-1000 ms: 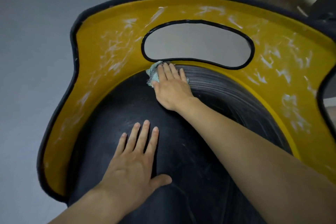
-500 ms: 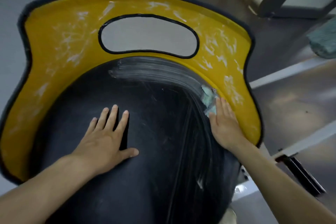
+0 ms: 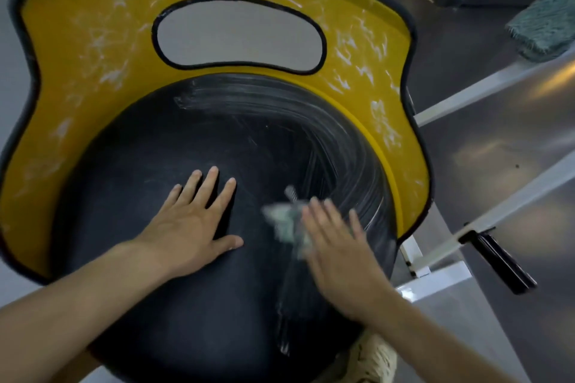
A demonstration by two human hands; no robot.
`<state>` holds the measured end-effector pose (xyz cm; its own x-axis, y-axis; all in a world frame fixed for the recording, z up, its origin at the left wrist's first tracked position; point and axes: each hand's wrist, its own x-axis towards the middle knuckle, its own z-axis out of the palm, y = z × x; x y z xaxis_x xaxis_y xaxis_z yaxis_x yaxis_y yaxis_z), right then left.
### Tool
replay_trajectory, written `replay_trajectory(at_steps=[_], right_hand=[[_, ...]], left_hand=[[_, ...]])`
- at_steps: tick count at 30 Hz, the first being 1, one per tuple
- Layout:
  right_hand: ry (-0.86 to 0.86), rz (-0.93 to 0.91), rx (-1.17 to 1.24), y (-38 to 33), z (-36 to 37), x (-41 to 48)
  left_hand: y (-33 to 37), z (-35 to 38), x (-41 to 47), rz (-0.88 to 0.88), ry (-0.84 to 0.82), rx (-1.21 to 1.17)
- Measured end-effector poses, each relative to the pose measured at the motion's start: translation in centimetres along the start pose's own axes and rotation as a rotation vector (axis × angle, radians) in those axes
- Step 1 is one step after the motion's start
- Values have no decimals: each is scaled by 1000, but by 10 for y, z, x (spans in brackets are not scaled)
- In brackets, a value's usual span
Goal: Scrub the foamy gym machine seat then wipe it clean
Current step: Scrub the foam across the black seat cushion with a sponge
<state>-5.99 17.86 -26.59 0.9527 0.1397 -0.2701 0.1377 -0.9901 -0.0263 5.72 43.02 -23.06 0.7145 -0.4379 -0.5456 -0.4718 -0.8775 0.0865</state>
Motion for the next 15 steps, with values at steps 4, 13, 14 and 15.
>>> replay_trajectory(at_steps=[4,13,14,15], right_hand=[[-75,224,105,46,-20,44],[83,-110,40,-91,33,-85],[83,-150,28,-94,35,-89],[68,-193,16,-91,34,-86]], left_hand=[[5,-5,-3,14,-18,-9],[13,4,-4,82,21,15],[12,6,-4,89,35,17],[11,9,-6,95,52,19]])
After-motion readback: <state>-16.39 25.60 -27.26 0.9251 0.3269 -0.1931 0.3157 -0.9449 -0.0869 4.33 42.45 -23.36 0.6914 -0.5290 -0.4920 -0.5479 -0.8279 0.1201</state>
